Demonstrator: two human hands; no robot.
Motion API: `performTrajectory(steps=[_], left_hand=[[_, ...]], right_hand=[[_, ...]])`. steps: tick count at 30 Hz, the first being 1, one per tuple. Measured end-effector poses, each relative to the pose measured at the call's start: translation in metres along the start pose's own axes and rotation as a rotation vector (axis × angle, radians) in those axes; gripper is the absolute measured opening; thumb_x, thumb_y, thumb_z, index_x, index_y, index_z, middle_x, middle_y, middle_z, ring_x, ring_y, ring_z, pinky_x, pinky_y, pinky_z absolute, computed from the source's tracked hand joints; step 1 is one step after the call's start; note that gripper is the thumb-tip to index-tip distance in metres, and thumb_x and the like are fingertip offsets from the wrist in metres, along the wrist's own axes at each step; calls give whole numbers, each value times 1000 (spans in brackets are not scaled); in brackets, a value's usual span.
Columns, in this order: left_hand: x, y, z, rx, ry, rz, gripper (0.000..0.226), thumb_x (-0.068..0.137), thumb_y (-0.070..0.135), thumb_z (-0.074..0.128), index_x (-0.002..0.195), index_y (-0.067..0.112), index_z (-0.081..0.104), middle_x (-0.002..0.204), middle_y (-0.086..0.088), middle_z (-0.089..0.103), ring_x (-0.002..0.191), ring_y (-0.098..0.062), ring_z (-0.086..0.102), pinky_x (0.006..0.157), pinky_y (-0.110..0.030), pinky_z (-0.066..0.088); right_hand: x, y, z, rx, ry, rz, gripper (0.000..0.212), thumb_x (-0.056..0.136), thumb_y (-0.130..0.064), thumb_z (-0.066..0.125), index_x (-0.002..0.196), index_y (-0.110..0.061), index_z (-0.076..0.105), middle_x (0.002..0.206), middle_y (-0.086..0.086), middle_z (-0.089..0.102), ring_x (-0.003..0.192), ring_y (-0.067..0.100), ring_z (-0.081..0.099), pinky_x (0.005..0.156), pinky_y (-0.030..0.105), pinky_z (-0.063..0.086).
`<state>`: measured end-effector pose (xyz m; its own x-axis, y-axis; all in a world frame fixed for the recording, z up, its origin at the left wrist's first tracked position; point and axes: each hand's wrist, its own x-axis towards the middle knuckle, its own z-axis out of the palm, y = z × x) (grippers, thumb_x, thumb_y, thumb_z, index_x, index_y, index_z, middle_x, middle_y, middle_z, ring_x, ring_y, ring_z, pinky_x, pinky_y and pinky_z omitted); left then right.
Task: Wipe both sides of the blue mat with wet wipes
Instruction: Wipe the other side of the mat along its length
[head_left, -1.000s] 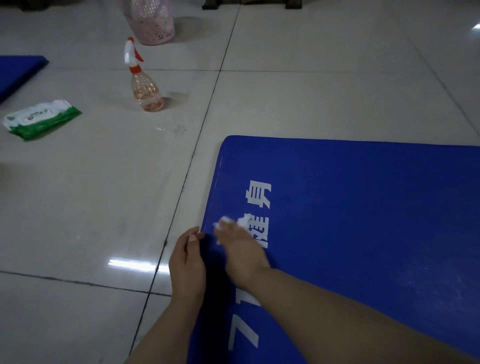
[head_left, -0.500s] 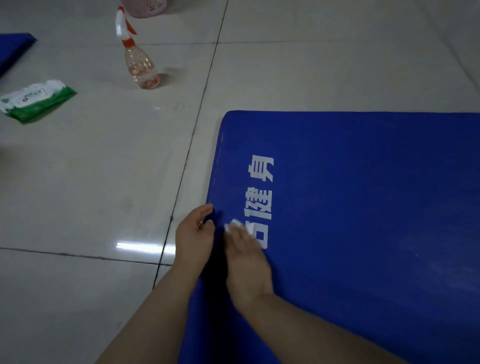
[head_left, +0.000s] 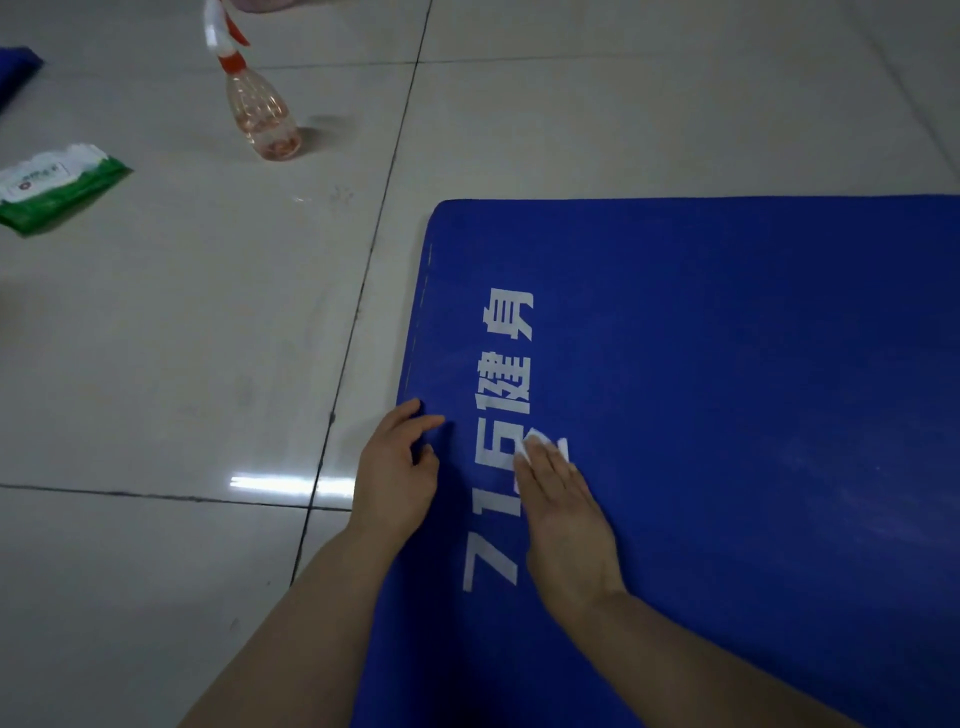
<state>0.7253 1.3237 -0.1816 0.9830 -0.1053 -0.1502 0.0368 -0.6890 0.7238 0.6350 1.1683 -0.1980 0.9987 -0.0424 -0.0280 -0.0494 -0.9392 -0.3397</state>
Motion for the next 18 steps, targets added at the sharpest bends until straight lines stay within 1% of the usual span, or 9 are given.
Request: performTrajectory(steps=[1, 3, 6, 8, 10, 12, 15, 16, 18], left_hand=[[1, 0, 0, -6, 9, 0, 37, 91, -6, 52, 122, 11, 63, 143, 0, 46, 130, -14, 42, 104, -13, 26], [4, 0, 0, -16, 29, 1, 36, 90, -8, 52, 119, 10, 65, 139, -1, 49, 127, -13, 45, 101, -10, 27], [7, -1, -2, -39, 73, -30, 37, 89, -12, 49, 115, 8, 66, 133, -3, 55, 121, -13, 50, 96, -4, 30], [6, -1, -3, -40, 105, -47, 37, 89, -12, 49, 115, 9, 66, 128, -1, 55, 117, -11, 50, 88, 5, 28], [3, -3, -4, -30, 117, -52, 36, 90, -11, 49, 114, 9, 66, 125, 4, 54, 114, -7, 48, 84, 6, 27], [0, -6, -5, -31, 125, -42, 37, 88, -14, 48, 111, 8, 67, 124, 4, 54, 113, -8, 49, 85, 7, 27], [-2, -10, -4, -40, 141, -28, 39, 86, -18, 47, 108, 6, 68, 126, -2, 57, 113, -9, 51, 88, 6, 29], [-2, -10, -3, -45, 144, -32, 39, 86, -17, 46, 109, 6, 68, 127, -2, 57, 113, -9, 51, 89, 5, 29], [-2, -9, -2, -49, 142, -48, 39, 88, -15, 46, 110, 8, 68, 128, 1, 56, 114, -9, 51, 92, 2, 31]], right_hand=[[-6, -5, 2, 14, 10, -1, 92, 37, 11, 80, 125, -1, 59, 135, 14, 54, 124, 28, 51, 107, 40, 39], [-17, -23, 16, 84, 7, -62, 79, 51, 7, 73, 127, -3, 56, 135, 12, 54, 128, 26, 47, 110, 38, 29], [-24, -61, 30, 192, -53, -210, 53, 79, 0, 50, 130, -11, 56, 135, 7, 53, 128, 21, 48, 107, 34, 39], [-24, -77, 33, 261, -115, -318, 43, 90, -12, 47, 132, -18, 54, 138, 0, 51, 128, 15, 47, 107, 29, 40], [-24, -78, 31, 260, -120, -420, 46, 81, -20, 65, 127, -19, 60, 133, -3, 57, 126, 13, 50, 102, 28, 43], [-25, -66, 23, 230, -116, -418, 59, 69, -15, 80, 125, -15, 61, 132, 1, 58, 125, 16, 51, 101, 30, 44], [-32, -37, 10, 142, -85, -302, 77, 52, 1, 80, 126, -10, 60, 135, 6, 54, 126, 20, 50, 108, 33, 37], [-36, -27, 8, 92, -87, -244, 82, 45, 3, 81, 124, -9, 61, 135, 7, 55, 126, 21, 51, 110, 34, 34], [-45, -16, 10, 30, -69, -160, 90, 35, 2, 84, 122, -8, 63, 135, 7, 55, 125, 21, 51, 112, 40, 23]])
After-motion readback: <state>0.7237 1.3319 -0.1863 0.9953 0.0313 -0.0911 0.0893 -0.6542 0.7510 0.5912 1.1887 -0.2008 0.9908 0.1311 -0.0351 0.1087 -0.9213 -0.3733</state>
